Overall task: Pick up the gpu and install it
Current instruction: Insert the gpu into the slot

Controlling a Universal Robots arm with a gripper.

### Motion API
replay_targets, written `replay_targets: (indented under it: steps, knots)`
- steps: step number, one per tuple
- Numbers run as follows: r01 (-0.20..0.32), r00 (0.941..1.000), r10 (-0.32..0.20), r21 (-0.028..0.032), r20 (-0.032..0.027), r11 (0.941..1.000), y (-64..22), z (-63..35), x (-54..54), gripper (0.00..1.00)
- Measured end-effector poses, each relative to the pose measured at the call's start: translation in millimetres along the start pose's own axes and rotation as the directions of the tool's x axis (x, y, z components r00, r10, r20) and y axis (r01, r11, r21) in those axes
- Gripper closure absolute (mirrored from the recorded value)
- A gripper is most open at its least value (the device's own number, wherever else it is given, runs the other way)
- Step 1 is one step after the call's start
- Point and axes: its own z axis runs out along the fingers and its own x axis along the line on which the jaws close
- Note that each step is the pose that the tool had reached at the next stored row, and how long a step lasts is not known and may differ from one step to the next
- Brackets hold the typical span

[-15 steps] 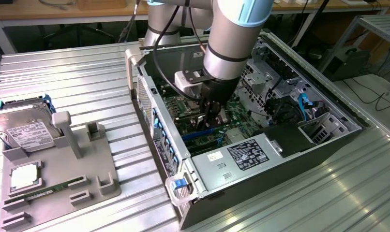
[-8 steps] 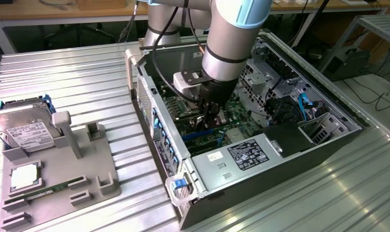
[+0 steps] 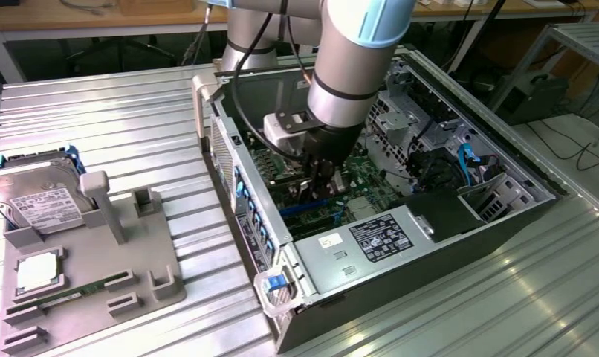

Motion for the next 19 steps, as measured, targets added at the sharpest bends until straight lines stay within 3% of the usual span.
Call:
replay_targets:
  steps: [19]
  knots:
    - [0.000, 1.0000, 0.000, -0.0013, 0.0000, 1.0000, 1.3, 6.7, 0.2, 0.72]
